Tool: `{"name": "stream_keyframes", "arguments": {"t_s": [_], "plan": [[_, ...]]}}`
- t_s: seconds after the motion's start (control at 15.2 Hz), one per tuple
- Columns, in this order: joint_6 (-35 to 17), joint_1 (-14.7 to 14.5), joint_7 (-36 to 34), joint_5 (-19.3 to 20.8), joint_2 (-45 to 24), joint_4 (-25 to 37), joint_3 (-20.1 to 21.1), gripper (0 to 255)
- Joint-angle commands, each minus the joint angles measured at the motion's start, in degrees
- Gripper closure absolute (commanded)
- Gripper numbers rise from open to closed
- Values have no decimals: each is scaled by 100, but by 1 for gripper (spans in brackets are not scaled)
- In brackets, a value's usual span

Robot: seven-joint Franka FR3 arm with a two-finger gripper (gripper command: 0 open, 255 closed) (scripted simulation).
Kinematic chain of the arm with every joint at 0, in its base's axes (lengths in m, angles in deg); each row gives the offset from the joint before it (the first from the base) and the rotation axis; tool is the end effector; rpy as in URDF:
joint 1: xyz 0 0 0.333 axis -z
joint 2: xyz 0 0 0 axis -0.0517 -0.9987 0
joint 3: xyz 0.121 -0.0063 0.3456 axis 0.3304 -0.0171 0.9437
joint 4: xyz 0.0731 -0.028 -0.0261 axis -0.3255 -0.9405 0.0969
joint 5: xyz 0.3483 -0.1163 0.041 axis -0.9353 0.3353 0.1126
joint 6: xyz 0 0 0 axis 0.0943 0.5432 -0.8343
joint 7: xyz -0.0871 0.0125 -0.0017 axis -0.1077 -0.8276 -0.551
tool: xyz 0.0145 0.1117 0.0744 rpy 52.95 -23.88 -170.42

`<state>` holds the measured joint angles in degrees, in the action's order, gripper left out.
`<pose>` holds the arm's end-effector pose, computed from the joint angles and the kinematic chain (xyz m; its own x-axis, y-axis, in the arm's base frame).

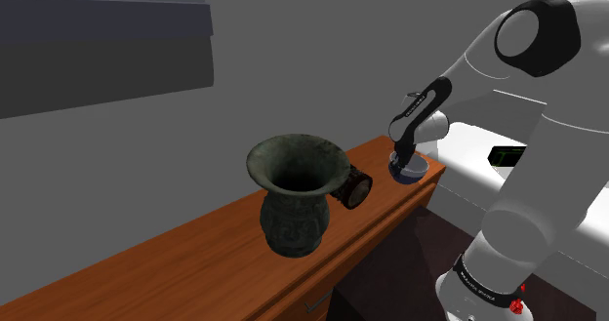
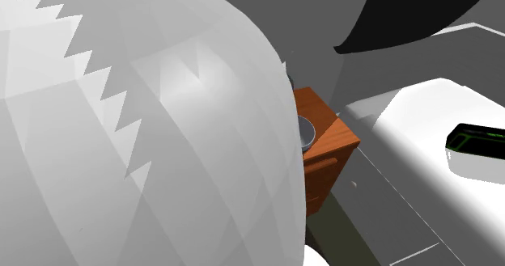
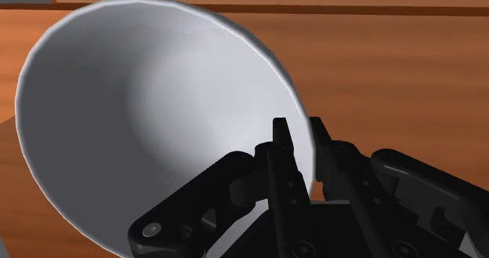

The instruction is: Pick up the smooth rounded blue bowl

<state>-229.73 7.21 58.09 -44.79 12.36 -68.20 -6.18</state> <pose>0.3779 -0.2484 0.2725 0.9992 0.0071 -0.0389 0.0107 -0.9955 0.0939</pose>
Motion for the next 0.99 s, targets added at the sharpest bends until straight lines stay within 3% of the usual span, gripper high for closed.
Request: {"name": "stream_keyframes", "arguments": {"t_s": [0.0,0.92], "plan": [[-2,0,0,0,-4,-1,-1,255],[1049,-35,-266,474,975,117,-68,255]]}}
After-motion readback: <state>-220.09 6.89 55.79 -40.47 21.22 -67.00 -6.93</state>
